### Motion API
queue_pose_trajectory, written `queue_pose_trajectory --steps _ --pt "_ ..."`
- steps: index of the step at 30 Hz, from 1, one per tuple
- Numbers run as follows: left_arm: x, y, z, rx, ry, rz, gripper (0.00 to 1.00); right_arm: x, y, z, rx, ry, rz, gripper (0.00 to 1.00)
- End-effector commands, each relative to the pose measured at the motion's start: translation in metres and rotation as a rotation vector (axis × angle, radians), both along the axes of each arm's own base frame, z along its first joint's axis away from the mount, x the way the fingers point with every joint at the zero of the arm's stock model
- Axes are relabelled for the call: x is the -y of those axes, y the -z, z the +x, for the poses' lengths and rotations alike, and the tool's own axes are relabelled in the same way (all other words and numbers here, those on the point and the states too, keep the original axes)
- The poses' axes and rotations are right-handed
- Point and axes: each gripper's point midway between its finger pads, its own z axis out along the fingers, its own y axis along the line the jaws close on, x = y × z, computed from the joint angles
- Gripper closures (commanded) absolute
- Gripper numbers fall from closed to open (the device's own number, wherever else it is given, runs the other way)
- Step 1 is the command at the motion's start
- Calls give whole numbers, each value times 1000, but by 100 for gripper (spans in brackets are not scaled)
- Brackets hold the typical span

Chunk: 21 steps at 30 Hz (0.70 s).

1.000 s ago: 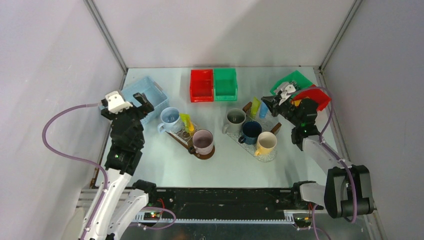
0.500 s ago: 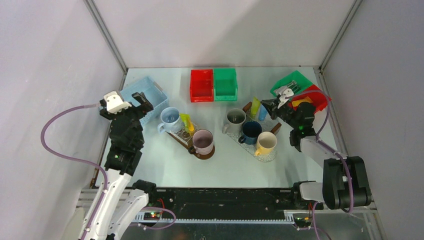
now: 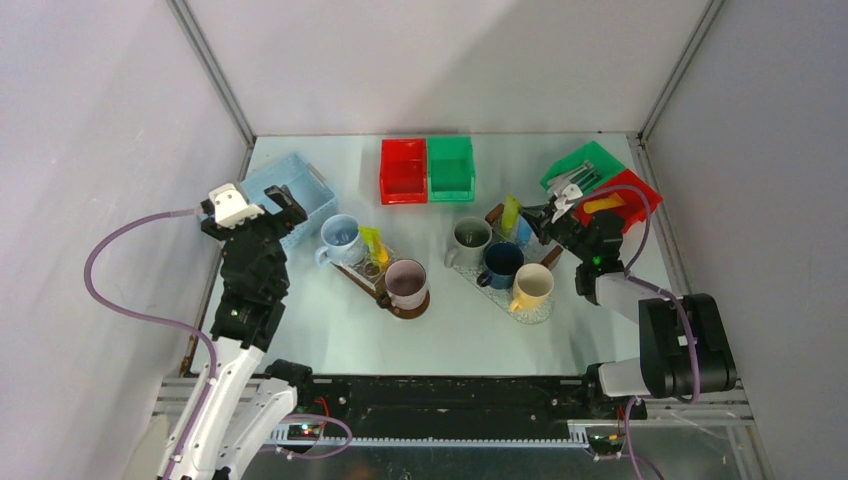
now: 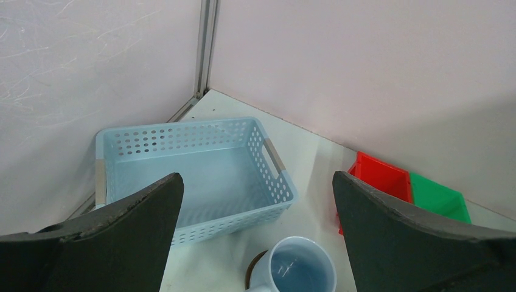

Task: Prepare toiletry sets of a toothbrush and toothpaste on the tray
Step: Place the toothpaste in the toothpaste holder.

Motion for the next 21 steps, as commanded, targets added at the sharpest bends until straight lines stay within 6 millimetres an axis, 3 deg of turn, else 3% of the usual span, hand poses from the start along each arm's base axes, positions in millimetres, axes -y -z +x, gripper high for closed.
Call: queue_pose_trajectory --steps 1,11,17,20,21 --pt "-6 -8 -2 34 -29 -3 0 0 -19 4 97 0 14 94" --pt "-7 -9 -2 39 -27 -3 0 0 -25 -1 112 -2 23 72" --pt "-7 -10 -3 44 -28 -6 0 6 -50 -6 150 35 48 60" --pt "-7 -11 -4 48 -25 -8 0 19 -70 -7 170 114 82 54" --pt "-7 -11 -4 49 -24 -9 0 24 -74 -7 173 138 92 47"
